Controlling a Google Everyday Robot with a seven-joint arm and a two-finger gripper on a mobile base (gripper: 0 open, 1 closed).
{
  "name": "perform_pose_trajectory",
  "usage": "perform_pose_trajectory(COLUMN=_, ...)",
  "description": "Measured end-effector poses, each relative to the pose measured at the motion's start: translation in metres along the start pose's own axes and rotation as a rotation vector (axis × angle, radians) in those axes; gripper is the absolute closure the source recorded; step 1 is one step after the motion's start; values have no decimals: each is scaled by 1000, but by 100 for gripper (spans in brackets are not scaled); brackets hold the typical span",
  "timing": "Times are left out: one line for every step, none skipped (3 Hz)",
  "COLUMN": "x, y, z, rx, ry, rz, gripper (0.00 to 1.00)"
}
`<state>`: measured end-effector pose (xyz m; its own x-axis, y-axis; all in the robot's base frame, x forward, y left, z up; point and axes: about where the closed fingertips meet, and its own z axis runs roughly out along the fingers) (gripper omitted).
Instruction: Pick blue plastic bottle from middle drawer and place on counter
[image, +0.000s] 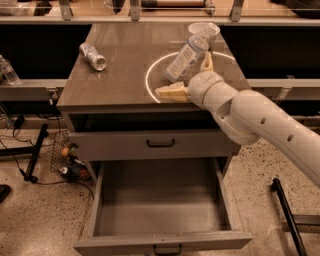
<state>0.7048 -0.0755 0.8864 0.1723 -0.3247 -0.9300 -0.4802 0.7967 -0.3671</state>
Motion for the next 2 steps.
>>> perform_pose_trajectory(x=-15, y=-15, z=6, rx=-13, ry=-18, rz=-47, gripper=0)
perform_pose_trajectory(x=-23, y=-23, z=11, rx=-25, ry=-28, rz=-73, gripper=0)
